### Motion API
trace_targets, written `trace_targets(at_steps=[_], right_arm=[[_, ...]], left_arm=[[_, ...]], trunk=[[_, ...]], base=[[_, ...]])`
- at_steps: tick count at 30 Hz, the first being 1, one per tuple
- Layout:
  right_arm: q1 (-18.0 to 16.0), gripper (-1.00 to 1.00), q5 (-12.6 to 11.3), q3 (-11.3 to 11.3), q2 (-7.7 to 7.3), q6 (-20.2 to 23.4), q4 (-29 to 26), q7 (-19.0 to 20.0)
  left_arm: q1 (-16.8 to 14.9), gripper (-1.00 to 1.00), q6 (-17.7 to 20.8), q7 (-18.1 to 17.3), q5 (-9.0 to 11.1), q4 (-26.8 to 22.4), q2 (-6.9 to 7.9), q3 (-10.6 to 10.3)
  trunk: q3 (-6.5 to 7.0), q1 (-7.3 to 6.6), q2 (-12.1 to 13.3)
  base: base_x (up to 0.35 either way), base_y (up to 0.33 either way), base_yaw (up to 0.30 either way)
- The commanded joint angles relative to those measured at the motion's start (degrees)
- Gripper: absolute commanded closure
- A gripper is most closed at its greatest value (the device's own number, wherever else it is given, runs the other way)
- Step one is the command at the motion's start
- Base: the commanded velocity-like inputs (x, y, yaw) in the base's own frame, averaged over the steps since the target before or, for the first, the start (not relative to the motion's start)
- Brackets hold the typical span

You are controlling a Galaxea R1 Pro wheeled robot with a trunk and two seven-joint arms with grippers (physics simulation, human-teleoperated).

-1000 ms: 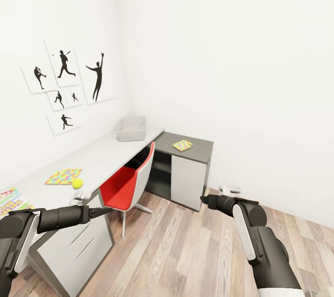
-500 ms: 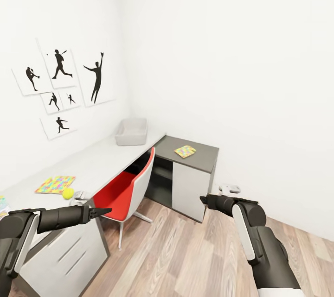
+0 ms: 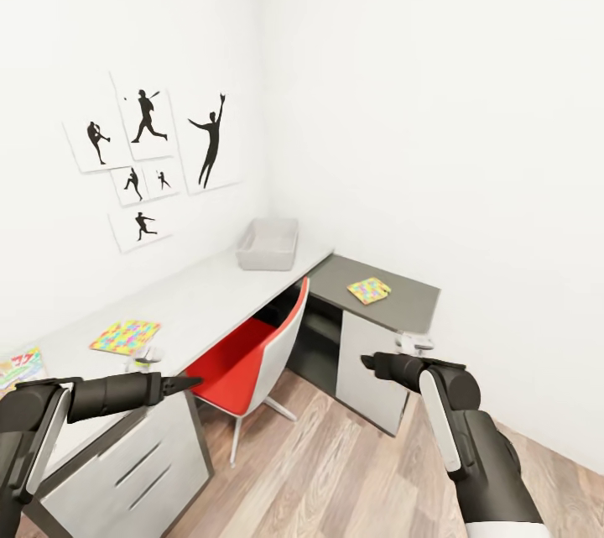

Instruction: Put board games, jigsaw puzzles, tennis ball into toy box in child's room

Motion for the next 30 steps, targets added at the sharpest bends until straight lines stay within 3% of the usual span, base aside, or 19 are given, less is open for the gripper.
trace_targets(at_steps=[1, 13, 30], right_arm=[[0.0, -1.00, -0.2, -0.1, 0.05, 0.3, -0.1, 0.1], [0.0, -1.00, -0.2, -0.1, 0.20, 0.3, -0.1, 0.1], [0.0, -1.00, -0.3, 0.0, 0.38, 0.3, -0.1, 0.1]], left_arm=[[-0.1, -1.00, 0.5, -0.2, 0.0, 0.0, -0.01, 0.0], [-0.1, -1.00, 0.5, -0.2, 0.0, 0.0, 0.01, -0.1], [-0.1, -1.00, 0.5, -0.2, 0.0, 0.0, -0.04, -0.1]], trunk=[[-0.14, 0.07, -0.1], [-0.14, 0.07, -0.1], [-0.14, 0.07, -0.1]], base=[[0.304, -0.090, 0.288], [0.304, -0.103, 0.259], [0.304, -0.117, 0.020]])
